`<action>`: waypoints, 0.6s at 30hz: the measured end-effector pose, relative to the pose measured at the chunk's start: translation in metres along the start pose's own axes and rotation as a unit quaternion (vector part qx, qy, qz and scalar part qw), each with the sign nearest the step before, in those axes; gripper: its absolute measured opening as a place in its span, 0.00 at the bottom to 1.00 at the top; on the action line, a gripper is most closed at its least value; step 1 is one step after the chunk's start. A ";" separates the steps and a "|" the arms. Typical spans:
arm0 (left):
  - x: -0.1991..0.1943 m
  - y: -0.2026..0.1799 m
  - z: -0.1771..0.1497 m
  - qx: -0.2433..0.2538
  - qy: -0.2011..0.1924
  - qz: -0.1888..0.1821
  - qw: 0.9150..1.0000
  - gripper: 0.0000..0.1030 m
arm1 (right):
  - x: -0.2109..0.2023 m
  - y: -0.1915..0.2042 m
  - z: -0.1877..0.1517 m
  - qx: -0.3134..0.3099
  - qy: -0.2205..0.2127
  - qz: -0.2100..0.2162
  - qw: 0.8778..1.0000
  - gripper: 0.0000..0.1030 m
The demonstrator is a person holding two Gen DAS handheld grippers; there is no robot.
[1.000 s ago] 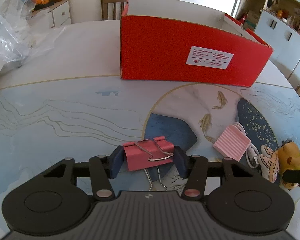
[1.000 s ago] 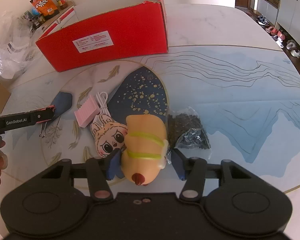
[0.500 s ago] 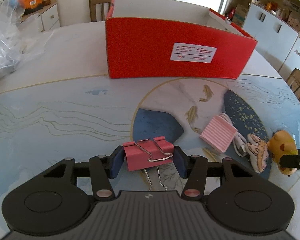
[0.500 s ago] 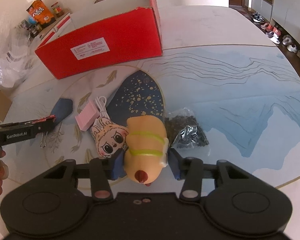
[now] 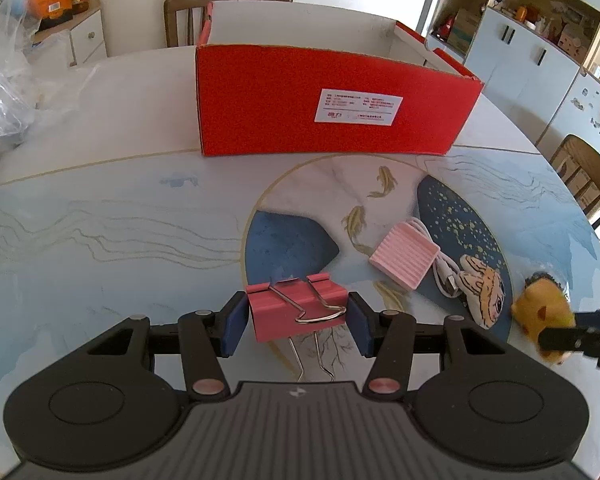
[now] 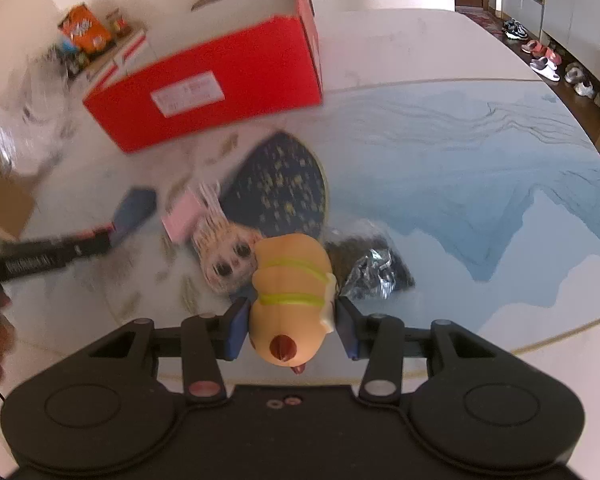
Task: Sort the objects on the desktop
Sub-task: 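Lift and carry the pink binder clip and yellow plush with both grippers over the box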
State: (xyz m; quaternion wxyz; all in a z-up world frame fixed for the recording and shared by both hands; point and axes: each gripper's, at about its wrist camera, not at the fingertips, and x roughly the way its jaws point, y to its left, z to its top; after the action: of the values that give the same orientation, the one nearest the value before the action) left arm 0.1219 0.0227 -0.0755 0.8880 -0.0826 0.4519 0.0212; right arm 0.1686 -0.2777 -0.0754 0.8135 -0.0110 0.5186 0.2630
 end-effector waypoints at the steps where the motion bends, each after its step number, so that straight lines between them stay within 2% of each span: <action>1: 0.000 0.000 -0.001 0.000 0.001 -0.001 1.000 0.51 | 0.001 0.001 -0.002 -0.002 0.003 0.000 1.000 0.45; 5: 0.000 0.000 -0.003 0.000 0.005 -0.002 1.000 0.51 | -0.003 0.004 -0.007 -0.019 0.005 -0.013 1.000 0.46; 12: -0.003 0.000 -0.004 0.002 0.006 -0.005 1.000 0.51 | -0.018 0.010 -0.005 -0.037 -0.024 -0.027 0.999 0.48; 18: -0.004 0.000 -0.004 0.003 0.007 -0.006 1.000 0.51 | -0.010 0.018 -0.001 -0.058 -0.025 -0.028 0.998 0.52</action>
State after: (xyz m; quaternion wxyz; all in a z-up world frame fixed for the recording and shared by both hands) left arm 0.1166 0.0219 -0.0748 0.8854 -0.0825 0.4572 0.0138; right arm 0.1568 -0.2662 -0.0626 0.8310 -0.0666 0.4817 0.2700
